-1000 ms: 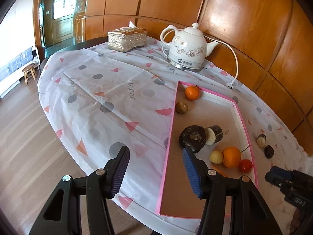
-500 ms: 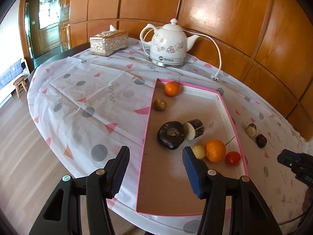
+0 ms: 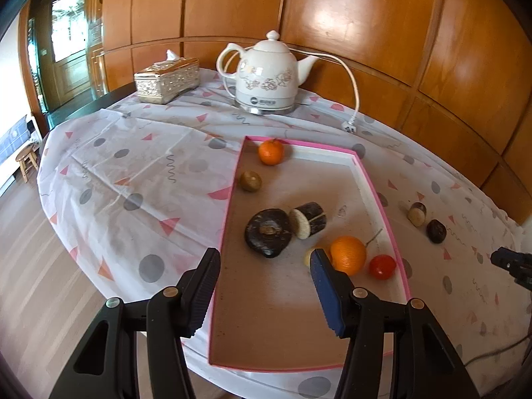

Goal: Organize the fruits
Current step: 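Withdraw the right tool from the tray back over the cloth, then move the left tool to the dark cylindrical slice on the cloth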

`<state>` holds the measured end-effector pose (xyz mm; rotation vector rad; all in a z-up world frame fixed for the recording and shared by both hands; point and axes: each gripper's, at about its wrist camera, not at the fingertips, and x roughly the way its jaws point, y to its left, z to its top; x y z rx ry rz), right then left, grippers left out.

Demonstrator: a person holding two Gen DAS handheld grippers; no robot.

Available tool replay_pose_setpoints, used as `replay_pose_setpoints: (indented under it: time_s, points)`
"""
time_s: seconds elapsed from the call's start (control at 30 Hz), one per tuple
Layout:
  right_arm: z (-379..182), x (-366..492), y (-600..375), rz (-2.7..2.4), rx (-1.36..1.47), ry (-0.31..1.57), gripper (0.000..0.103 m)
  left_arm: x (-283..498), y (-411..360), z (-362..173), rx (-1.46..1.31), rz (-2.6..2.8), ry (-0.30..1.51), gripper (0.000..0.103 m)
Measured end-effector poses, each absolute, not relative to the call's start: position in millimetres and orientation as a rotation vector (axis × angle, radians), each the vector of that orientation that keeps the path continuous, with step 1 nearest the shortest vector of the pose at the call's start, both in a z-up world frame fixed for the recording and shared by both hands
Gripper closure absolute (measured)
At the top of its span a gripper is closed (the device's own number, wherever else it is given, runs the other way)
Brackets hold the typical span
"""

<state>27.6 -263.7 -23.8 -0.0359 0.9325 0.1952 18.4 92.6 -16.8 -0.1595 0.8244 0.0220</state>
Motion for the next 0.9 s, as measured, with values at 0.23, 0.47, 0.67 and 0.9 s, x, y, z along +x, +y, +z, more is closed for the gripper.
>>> replay_pose_setpoints:
  time_s: [0.23, 0.47, 0.67, 0.9]
  points:
    - [-19.9, 23.7, -298.6, 0.113, -0.039, 0.932, 0.066, 22.9, 81.7, -11.9, -0.145, -0.007, 0.816, 0.046]
    - [-17.9, 19.3, -342.1, 0.014, -0.022, 0.938, 0.066, 26.7, 71.6, -11.1, -0.133, -0.027, 0.819, 0.046]
    - [-20.1, 14.2, -378.1, -0.068, 0.008, 0.952, 0.066, 29.2, 61.9, -9.6, -0.117, -0.045, 0.818, 0.046]
    - [-28.5, 8.3, -419.3, -0.175, 0.067, 0.985, 0.066, 34.7, 40.7, -4.5, -0.09, -0.098, 0.817, 0.046]
